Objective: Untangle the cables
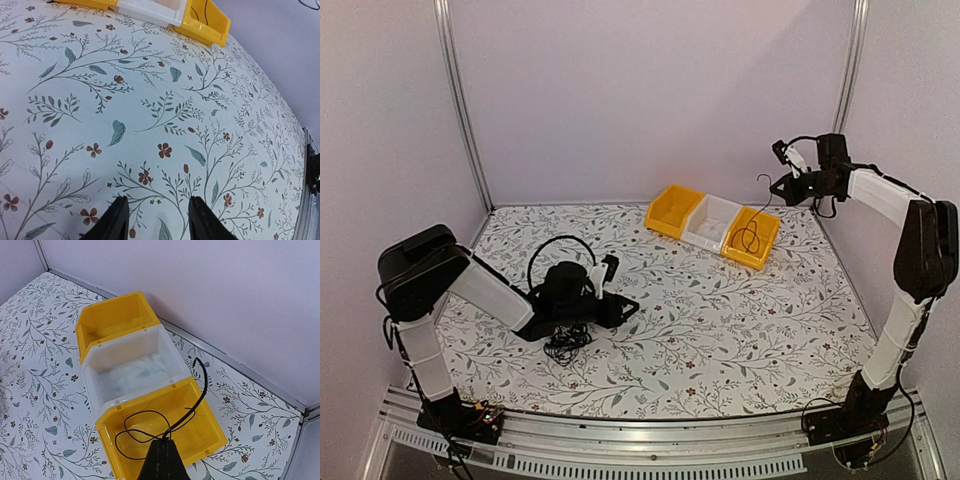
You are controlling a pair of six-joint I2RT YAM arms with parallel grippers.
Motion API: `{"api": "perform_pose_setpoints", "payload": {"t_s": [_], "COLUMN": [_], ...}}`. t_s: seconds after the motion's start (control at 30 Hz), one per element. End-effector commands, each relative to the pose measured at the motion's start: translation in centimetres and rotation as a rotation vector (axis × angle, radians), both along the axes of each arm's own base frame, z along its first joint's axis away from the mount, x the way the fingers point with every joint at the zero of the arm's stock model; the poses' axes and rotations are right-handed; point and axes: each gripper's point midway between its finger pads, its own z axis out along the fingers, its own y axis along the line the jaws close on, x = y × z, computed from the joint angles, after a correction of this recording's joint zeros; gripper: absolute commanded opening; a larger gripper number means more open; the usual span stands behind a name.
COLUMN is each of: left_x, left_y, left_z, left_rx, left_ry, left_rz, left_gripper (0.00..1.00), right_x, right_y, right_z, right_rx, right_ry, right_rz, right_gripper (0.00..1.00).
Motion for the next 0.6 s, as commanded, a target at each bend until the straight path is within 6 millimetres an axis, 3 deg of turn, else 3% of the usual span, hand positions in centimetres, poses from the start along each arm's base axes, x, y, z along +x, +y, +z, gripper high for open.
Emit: {"api": "perform_pose_setpoints", "payload": {"t_s": [0.0,0.27,0.57], "left_x": [-0.2,-0.4,-0.3], "left_y": [-0.9,-0.8,-1.0], "left_z": [-0.4,-0.3,0.7], "left_rx": [-0.002,-0.005,-0.021], "left_ry": [0.010,0.008,-0.004], "left_rz": [-0.025,-0.024,-0.030], "left_gripper": [0.40,0.40,0.40], "right_x": [1.5,0.8,0.8], "right_y": [-0.8,0.6,0.5], "right_z": [-1.7,-9.4,-14.5], "right_rx": [-0.040,-0.085,-0.100], "right_ry": [-0.009,0.183,0.358], "right_rz": [-0.039,-0.027,-0.077], "right_gripper": [0.00,0.00,0.00]}}
